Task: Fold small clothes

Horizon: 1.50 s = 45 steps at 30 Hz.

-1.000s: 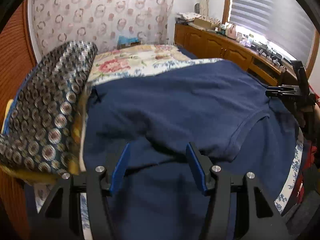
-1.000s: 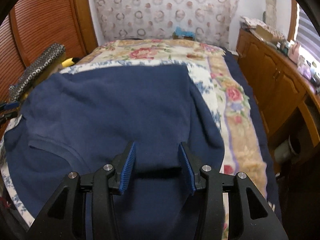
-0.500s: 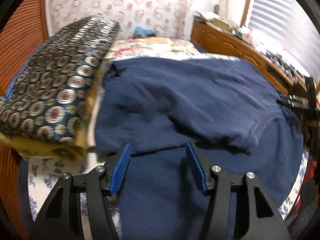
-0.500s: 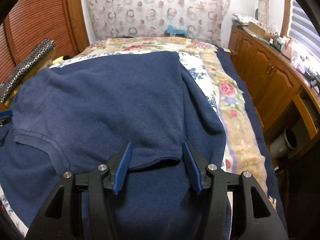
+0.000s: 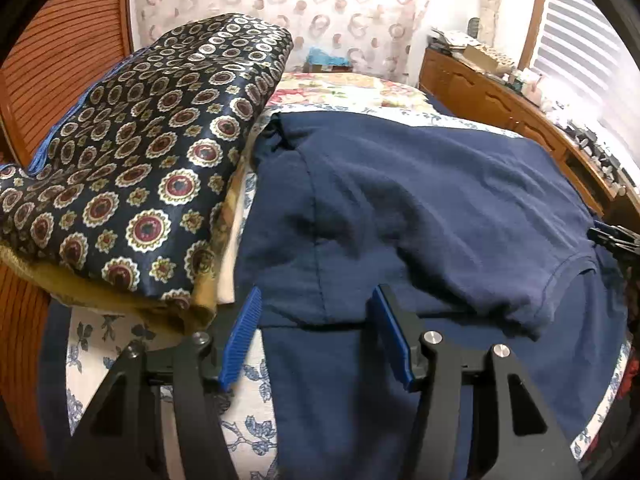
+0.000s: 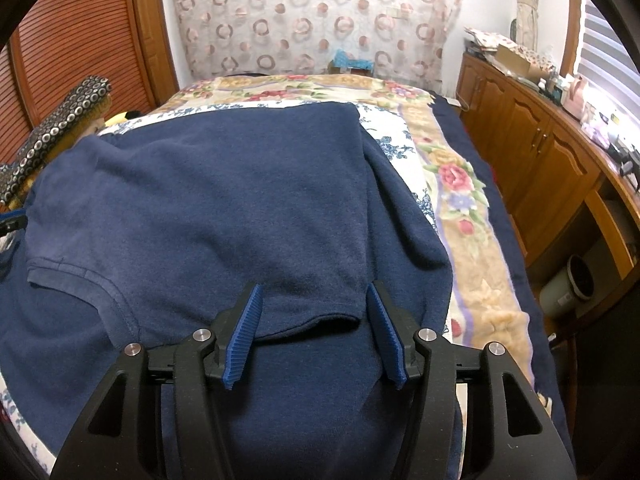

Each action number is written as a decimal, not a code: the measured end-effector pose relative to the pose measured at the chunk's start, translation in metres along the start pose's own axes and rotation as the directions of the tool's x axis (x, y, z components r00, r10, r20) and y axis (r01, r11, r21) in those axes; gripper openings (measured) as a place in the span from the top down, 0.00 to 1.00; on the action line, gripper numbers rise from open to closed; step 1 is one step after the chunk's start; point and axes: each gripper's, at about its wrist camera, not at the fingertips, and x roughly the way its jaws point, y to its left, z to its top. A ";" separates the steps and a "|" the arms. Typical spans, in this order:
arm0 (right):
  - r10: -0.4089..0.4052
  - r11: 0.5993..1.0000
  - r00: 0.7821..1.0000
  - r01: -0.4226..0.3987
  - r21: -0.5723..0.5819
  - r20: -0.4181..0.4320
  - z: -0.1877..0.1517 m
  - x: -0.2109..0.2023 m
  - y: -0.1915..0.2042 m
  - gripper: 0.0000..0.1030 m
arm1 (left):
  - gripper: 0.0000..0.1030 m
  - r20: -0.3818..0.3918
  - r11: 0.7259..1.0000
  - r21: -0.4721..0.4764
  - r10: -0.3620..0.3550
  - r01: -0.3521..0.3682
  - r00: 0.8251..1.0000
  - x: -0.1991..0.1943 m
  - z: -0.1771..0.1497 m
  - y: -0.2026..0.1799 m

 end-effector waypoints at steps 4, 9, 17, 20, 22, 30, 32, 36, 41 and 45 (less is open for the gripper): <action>-0.003 1.000 1.000 0.003 -0.001 0.001 0.000 0.001 -0.001 0.45 | 0.45 0.002 1.000 0.012 0.013 -0.014 1.000 0.001 -0.004 -0.006; -0.004 1.000 1.000 0.004 -0.001 0.001 0.000 0.001 -0.002 0.45 | 0.64 -0.004 0.997 0.074 0.010 -0.009 1.000 0.004 -0.002 -0.020; -0.004 1.000 1.000 0.004 -0.001 0.000 0.000 0.001 -0.002 0.44 | 0.98 0.043 0.993 0.115 0.009 -0.014 0.999 -0.005 0.004 -0.025; -0.004 1.000 1.000 0.004 -0.001 0.000 0.000 0.001 -0.001 0.44 | 0.98 0.086 0.994 0.111 -0.011 0.002 0.996 -0.022 0.010 -0.025; -0.005 1.000 1.000 0.005 -0.001 0.001 0.000 0.001 -0.001 0.44 | 0.98 0.116 0.994 0.111 -0.025 0.012 0.993 -0.032 0.013 -0.027; -0.005 1.000 1.000 0.005 -0.001 0.000 0.000 0.001 -0.001 0.44 | 0.98 0.132 0.992 0.099 -0.091 0.078 0.987 -0.041 0.018 -0.036; -0.005 1.000 1.000 0.005 -0.002 0.000 0.000 0.001 -0.001 0.44 | 0.98 0.125 0.992 0.087 -0.098 0.088 0.987 -0.037 0.017 -0.038; -0.005 1.000 1.000 0.005 -0.001 0.000 0.000 0.001 -0.001 0.44 | 0.98 0.109 0.994 0.069 -0.090 0.083 0.990 -0.028 0.014 -0.037; -0.006 1.000 1.000 0.006 -0.001 0.000 0.000 0.001 -0.001 0.43 | 0.94 0.069 0.996 0.038 -0.081 0.079 0.994 -0.017 0.009 -0.030; -0.006 1.000 1.000 0.006 -0.001 0.000 0.000 0.001 0.000 0.43 | 0.83 0.019 0.994 0.004 -0.112 0.112 0.993 -0.005 0.007 -0.027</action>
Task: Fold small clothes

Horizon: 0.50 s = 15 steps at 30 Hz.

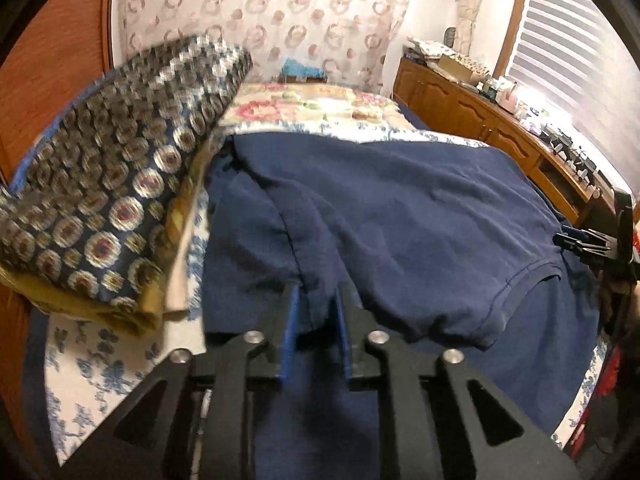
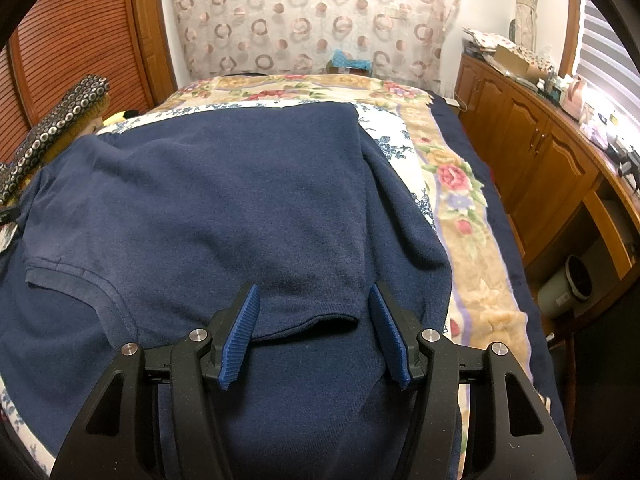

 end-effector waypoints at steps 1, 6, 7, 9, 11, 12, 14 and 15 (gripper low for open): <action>0.000 1.000 1.000 0.000 0.000 0.000 0.000 0.000 0.000 0.43 | 0.82 -0.014 1.000 -0.009 -0.011 0.011 1.000 0.004 -0.001 0.001; 0.000 1.000 1.000 0.000 0.000 0.000 0.000 0.000 0.000 0.43 | 0.72 -0.031 0.999 -0.042 -0.028 0.026 0.999 0.013 -0.001 0.001; -0.001 1.000 1.000 0.001 0.000 0.000 0.000 0.000 0.000 0.43 | 0.71 -0.026 0.998 -0.053 -0.040 0.039 0.999 0.013 0.000 0.002; 0.000 1.000 1.000 0.000 0.000 0.000 0.000 0.000 0.000 0.43 | 0.67 -0.029 0.996 -0.065 -0.059 0.057 0.998 0.013 0.002 0.002; -0.001 1.000 1.000 0.001 0.000 0.000 0.000 0.000 0.000 0.43 | 0.63 -0.033 0.995 -0.067 -0.077 0.074 0.997 0.014 0.003 0.000; 0.000 1.000 1.000 0.000 0.000 0.000 0.000 0.000 0.000 0.43 | 0.63 -0.037 0.996 -0.060 -0.073 0.070 0.997 0.015 0.005 -0.003; 0.000 1.000 1.000 0.000 0.000 -0.001 0.000 0.000 0.000 0.43 | 0.63 -0.042 0.999 -0.031 -0.044 0.043 0.998 0.017 0.007 -0.009; -0.001 1.000 1.000 0.001 0.000 -0.001 0.000 0.000 0.000 0.43 | 0.63 -0.043 0.999 -0.022 -0.034 0.033 0.998 0.018 0.009 -0.009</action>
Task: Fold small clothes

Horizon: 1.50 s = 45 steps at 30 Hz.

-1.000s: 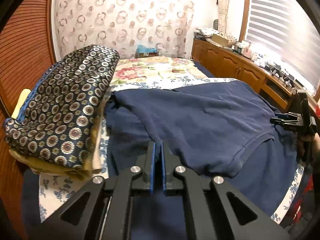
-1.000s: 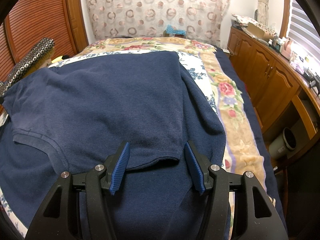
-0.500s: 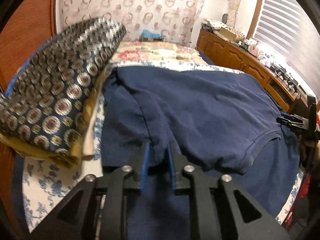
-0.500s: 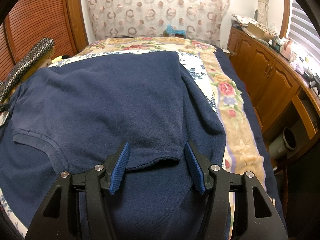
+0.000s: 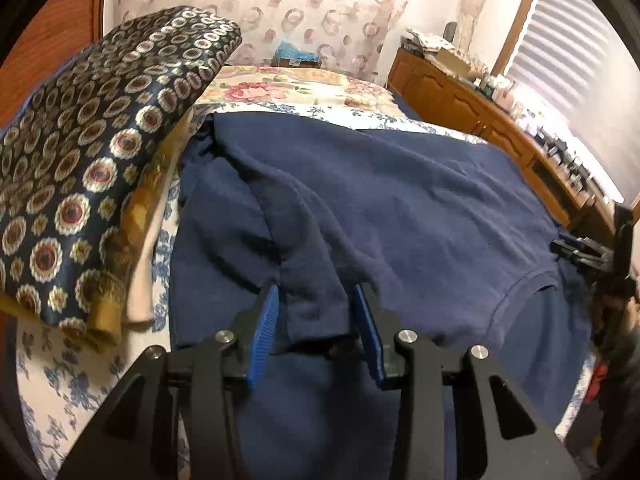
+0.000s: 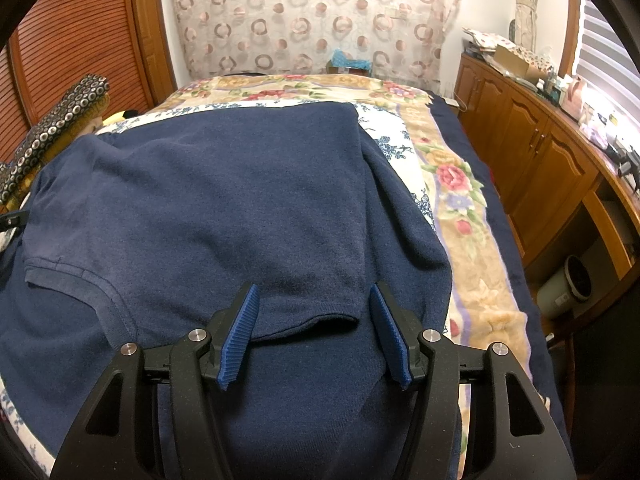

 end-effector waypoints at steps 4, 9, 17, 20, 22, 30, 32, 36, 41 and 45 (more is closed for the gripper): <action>0.000 1.000 1.000 0.000 0.001 0.000 0.000 0.000 0.000 0.43 | 0.89 0.012 0.997 0.034 0.070 -0.071 0.997 0.001 0.000 -0.006; 0.025 0.999 1.000 -0.026 0.021 0.009 0.001 -0.002 -0.006 0.52 | 0.97 0.076 0.997 0.024 0.065 -0.067 0.995 -0.017 -0.001 0.001; 0.065 0.997 0.996 -0.062 -0.039 0.069 0.007 -0.023 0.003 0.96 | 0.98 0.213 1.000 0.009 -0.026 0.025 0.977 -0.075 0.011 0.008; 0.074 0.996 0.990 -0.068 -0.056 0.121 0.011 -0.045 0.006 0.96 | 0.98 0.238 0.999 0.021 -0.034 0.029 0.971 -0.089 0.009 0.008; 0.079 0.995 0.985 -0.069 -0.066 0.151 0.013 -0.062 0.007 0.97 | 0.98 0.253 0.999 0.025 -0.048 0.043 0.966 -0.100 0.003 0.011; 0.102 0.993 0.971 -0.086 -0.084 0.215 0.001 -0.122 0.009 0.97 | 0.98 0.295 0.995 0.035 -0.097 0.091 0.951 -0.133 -0.005 0.011; 0.108 0.992 0.970 -0.090 -0.090 0.218 -0.006 -0.138 0.010 0.97 | 0.98 0.297 0.995 0.036 -0.100 0.093 0.950 -0.140 -0.014 0.013; 0.109 0.990 0.973 -0.089 -0.106 0.204 -0.023 -0.158 0.015 0.97 | 0.98 0.265 0.994 0.039 -0.105 0.098 0.959 -0.143 -0.036 0.014; 0.100 0.991 0.986 -0.086 -0.101 0.134 -0.058 -0.147 0.019 0.97 | 0.98 0.201 0.998 0.047 -0.055 0.047 0.978 -0.129 -0.074 0.009; 0.086 0.994 0.993 -0.081 -0.072 0.076 -0.075 -0.121 0.023 0.97 | 0.97 0.148 0.999 0.044 -0.020 0.013 0.989 -0.110 -0.092 0.010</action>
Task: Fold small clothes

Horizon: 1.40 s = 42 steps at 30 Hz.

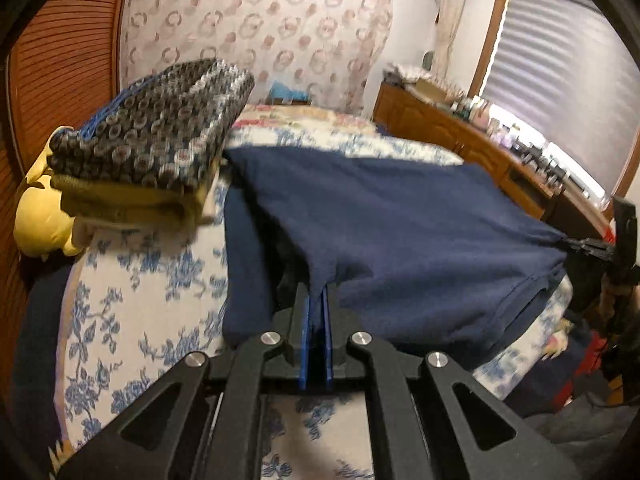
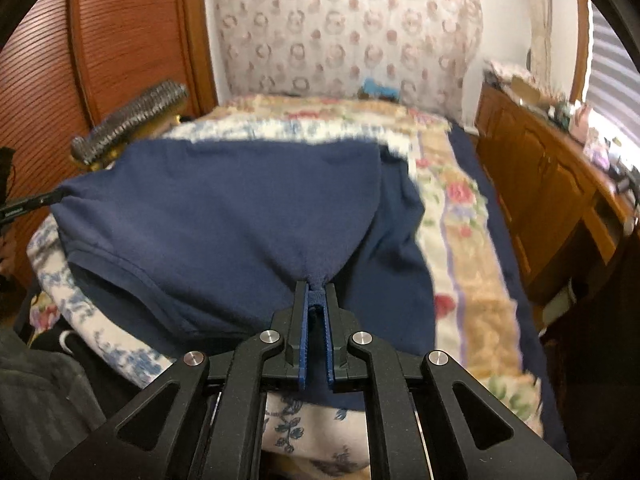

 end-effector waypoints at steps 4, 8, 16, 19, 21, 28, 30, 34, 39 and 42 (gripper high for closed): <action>-0.030 1.000 1.000 0.030 0.008 -0.008 -0.005 0.009 0.002 0.89 | 0.88 -0.014 1.000 -0.001 0.009 -0.009 1.000 0.000 -0.005 0.000; -0.059 0.998 0.998 0.059 0.005 0.033 0.002 0.002 0.005 0.77 | 0.74 0.013 0.999 -0.007 0.031 -0.031 0.999 -0.008 -0.004 0.003; -0.022 1.000 0.997 0.023 -0.013 0.074 0.010 0.004 0.025 0.59 | 0.51 -0.008 0.998 -0.027 0.049 -0.049 0.999 0.001 -0.003 0.010; 0.007 1.000 0.997 -0.005 -0.024 0.073 0.011 0.013 0.036 0.56 | 0.50 -0.042 0.997 -0.032 0.067 -0.069 0.997 0.013 -0.007 0.012; 0.025 0.999 0.997 -0.022 -0.035 0.071 0.013 0.022 0.045 0.55 | 0.50 -0.064 0.996 -0.043 0.078 -0.081 0.995 0.020 -0.012 0.015; 0.094 0.993 0.995 -0.090 -0.079 0.041 0.016 0.051 0.077 0.53 | 0.47 -0.069 0.994 -0.041 0.099 -0.102 0.993 0.024 -0.022 0.012; 0.108 0.991 0.994 -0.105 -0.087 0.029 0.016 0.058 0.086 0.52 | 0.46 -0.065 0.994 -0.041 0.103 -0.105 0.993 0.025 -0.023 0.011; 0.126 0.988 0.992 -0.126 -0.090 0.001 0.013 0.073 0.104 0.51 | 0.44 -0.051 0.993 -0.033 0.111 -0.113 0.993 0.024 -0.029 0.010; 0.100 0.990 0.995 -0.101 -0.103 -0.008 0.005 0.083 0.113 0.44 | 0.44 -0.039 0.993 -0.028 0.114 -0.115 0.993 0.024 -0.030 0.010; 0.074 0.990 0.997 -0.072 -0.119 0.018 -0.001 0.083 0.117 0.38 | 0.43 -0.032 0.993 -0.029 0.115 -0.116 0.993 0.024 -0.031 0.009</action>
